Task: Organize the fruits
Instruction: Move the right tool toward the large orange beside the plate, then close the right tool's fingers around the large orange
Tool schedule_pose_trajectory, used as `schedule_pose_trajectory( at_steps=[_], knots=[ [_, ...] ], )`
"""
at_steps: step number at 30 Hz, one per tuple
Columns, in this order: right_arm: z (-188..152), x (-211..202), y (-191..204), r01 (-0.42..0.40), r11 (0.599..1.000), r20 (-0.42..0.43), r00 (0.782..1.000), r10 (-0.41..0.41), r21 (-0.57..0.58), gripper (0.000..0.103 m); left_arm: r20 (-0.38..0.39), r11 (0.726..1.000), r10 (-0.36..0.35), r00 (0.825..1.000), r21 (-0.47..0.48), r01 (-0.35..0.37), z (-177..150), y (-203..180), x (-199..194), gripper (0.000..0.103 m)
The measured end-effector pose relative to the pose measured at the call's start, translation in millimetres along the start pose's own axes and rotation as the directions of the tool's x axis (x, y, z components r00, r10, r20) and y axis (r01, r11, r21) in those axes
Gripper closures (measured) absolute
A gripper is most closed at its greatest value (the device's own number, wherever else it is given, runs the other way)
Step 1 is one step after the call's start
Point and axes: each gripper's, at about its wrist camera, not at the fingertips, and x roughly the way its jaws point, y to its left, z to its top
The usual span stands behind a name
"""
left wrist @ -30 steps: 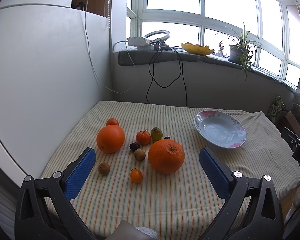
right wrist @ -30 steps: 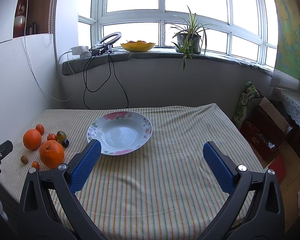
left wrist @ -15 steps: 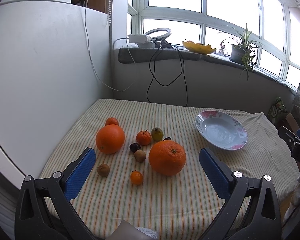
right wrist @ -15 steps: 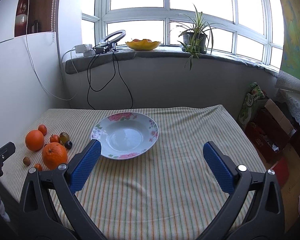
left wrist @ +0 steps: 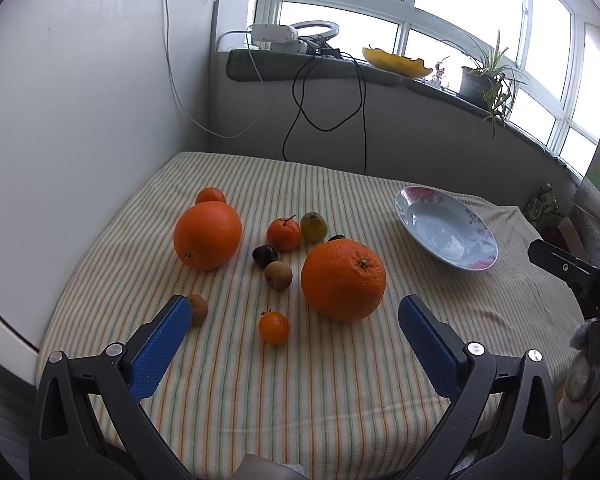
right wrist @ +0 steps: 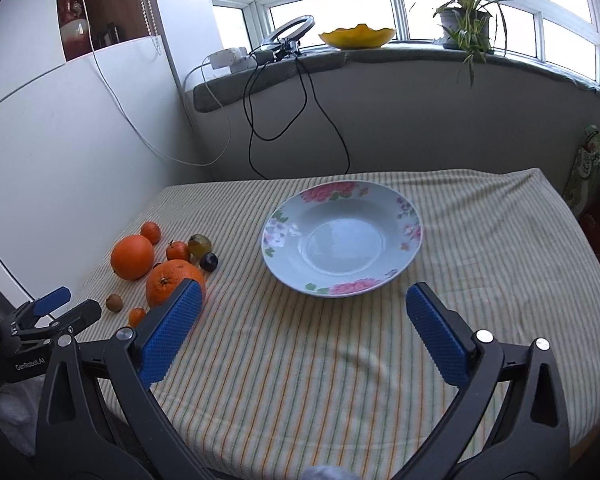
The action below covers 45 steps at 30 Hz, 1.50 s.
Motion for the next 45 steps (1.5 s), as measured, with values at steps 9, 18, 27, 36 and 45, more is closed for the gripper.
schedule_pose_trajectory(
  at_steps=[9, 18, 27, 36, 45],
  knots=[
    [2, 31, 15, -0.163, 0.987, -0.108, 0.981, 0.164, 0.013, 0.0, -0.066, 0.994, -0.088, 0.994, -0.072, 0.083, 2, 14, 19, 0.0],
    [2, 66, 24, -0.301, 0.949, -0.205, 0.927, 0.315, 0.099, 0.0, -0.119, 0.987, -0.155, 0.981, -0.072, 0.147, 9, 7, 41, 0.014],
    [5, 96, 31, -0.348, 0.92, -0.263, 0.884, 0.386, 0.182, 0.009, -0.171, 0.965, -0.252, 0.952, -0.118, 0.234, 12, 10, 62, 0.048],
    [5, 123, 44, -0.387, 0.889, -0.325, 0.831, 0.451, 0.244, 0.009, -0.189, 0.959, -0.279, 0.942, -0.111, 0.261, 13, 7, 70, 0.05],
    [4, 145, 56, -0.391, 0.878, -0.361, 0.804, 0.472, 0.277, 0.009, -0.2, 0.957, -0.287, 0.937, -0.092, 0.274, 12, 6, 75, 0.05]
  ],
)
